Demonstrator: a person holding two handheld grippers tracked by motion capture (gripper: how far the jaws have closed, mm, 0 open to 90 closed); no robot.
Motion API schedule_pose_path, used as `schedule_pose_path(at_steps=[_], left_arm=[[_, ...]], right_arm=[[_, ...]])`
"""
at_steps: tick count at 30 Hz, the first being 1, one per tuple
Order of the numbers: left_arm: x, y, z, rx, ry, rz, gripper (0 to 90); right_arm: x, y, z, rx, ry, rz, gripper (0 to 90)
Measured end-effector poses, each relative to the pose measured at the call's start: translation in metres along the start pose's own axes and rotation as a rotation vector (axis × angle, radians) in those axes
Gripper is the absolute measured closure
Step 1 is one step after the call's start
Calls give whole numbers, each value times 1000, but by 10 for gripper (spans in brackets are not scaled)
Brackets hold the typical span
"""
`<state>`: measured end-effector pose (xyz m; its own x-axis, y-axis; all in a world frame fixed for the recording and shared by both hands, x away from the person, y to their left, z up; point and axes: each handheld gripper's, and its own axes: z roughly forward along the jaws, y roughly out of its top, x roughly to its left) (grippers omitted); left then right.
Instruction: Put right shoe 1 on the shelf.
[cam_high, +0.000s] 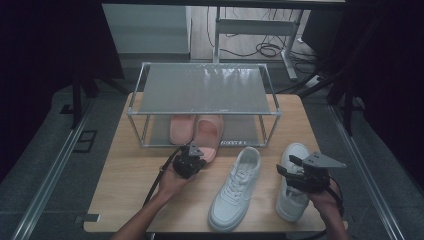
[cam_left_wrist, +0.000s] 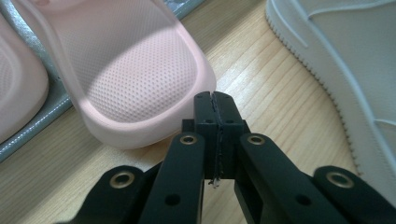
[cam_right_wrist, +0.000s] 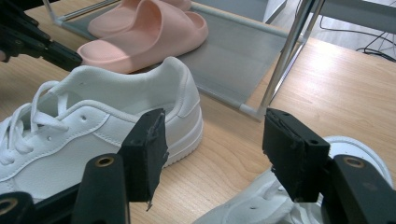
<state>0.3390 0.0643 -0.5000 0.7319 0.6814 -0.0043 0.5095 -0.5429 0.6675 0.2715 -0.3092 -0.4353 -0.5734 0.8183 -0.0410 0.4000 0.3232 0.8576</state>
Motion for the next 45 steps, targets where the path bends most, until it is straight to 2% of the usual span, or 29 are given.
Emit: schedule_pose_path(at_steps=[3,4,11,19,24,33,36,45], left_arm=[[2,0,4,7,-5,-7,900],[4,1,6,0,-27,-28,900],[8,7,13,-3,-42,-47,900],[12,20,24,5,-16,-34,900],[15,22,28,-3,-20,-63,900],[22,24,31,-4,-4,-77,900],[30,27,33,14,11,-69,900],[41,32,40,8,22,-96,900]], right_arm=[[1,0,1,3,4,-1,402],[1,0,1,4,3,-2,402],[1,0,2,5,4,-3,402],[0,0,2,2,3,1,401],[1,0,2,3,5,-2,402],[2,0,2,0,4,-5,402],[1,0,2,4,4,-4,402],[0,0,1,1,2,-2,402]])
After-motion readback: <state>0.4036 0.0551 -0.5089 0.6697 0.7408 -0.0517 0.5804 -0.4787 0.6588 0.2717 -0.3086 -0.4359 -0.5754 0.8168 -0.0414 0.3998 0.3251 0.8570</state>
